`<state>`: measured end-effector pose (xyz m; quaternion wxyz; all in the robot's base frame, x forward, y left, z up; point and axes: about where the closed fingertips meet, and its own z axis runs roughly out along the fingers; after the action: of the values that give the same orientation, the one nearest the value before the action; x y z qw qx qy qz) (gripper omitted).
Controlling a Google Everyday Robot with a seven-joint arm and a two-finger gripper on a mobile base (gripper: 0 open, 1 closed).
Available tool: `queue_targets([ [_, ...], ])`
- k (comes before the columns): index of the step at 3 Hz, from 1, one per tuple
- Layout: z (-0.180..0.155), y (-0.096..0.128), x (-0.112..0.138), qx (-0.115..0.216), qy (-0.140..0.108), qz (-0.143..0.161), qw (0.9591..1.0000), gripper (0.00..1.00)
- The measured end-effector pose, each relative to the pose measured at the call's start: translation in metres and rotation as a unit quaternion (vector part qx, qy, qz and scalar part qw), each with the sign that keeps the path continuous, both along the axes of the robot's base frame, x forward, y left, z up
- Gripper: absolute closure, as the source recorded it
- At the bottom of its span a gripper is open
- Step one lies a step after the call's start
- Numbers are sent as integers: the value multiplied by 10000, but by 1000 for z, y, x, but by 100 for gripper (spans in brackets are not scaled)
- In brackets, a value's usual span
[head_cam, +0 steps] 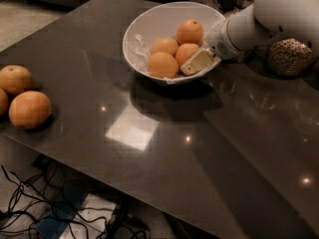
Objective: Pick orange from white bowl
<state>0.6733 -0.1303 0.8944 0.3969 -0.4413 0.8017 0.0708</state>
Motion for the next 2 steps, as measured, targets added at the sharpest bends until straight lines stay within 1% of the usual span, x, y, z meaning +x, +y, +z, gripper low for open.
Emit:
queue_targets([
  [1, -12, -3, 7, -82, 119, -28, 9999, 28],
  [2, -12, -1, 9, -87, 151, -11, 9998, 29],
])
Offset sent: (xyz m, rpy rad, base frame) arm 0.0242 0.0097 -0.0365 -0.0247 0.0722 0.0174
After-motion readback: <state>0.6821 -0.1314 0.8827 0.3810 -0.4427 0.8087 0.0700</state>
